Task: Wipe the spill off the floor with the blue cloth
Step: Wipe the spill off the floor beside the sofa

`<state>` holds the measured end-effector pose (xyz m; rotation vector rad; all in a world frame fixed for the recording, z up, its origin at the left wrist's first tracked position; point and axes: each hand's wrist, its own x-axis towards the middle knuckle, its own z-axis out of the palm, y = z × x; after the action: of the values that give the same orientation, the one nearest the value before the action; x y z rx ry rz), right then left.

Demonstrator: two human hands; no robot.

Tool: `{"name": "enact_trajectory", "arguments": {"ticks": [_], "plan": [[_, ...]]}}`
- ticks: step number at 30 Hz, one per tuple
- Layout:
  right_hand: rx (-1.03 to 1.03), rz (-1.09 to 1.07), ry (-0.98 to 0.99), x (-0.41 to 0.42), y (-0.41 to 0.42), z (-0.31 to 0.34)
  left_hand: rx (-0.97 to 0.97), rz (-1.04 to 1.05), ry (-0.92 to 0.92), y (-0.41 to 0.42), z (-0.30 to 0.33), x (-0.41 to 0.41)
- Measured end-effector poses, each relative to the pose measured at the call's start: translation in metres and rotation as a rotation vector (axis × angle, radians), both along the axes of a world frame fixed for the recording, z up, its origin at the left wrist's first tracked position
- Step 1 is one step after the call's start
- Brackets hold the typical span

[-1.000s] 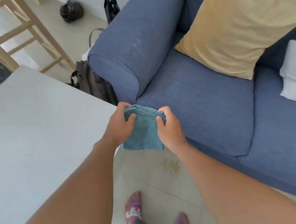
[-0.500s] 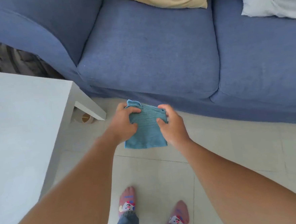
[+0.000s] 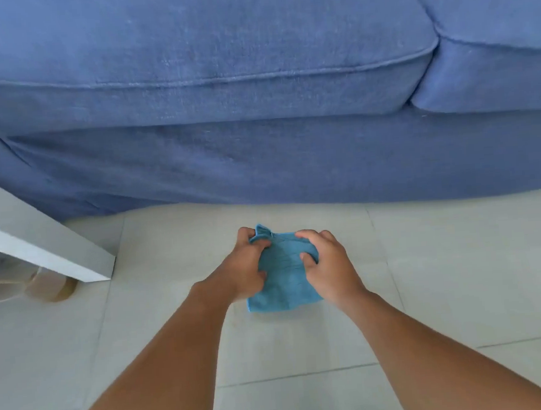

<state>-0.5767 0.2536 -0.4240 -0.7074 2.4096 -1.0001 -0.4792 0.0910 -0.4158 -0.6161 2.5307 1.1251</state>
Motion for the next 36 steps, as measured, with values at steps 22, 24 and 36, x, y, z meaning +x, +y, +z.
{"name": "enact_trajectory", "arguments": {"ticks": [22,24,36], "plan": [[0.343,-0.113,0.158,0.006,0.030,-0.067,-0.306,0.228,0.151,0.035,-0.084,0.033],[0.428,-0.029,0.283,0.008,0.032,-0.066,-0.388,0.284,0.228,0.031,-0.094,0.064],[0.490,0.344,0.315,0.041,-0.001,-0.107,-0.502,0.305,-0.004,-0.013,-0.112,0.150]]}}
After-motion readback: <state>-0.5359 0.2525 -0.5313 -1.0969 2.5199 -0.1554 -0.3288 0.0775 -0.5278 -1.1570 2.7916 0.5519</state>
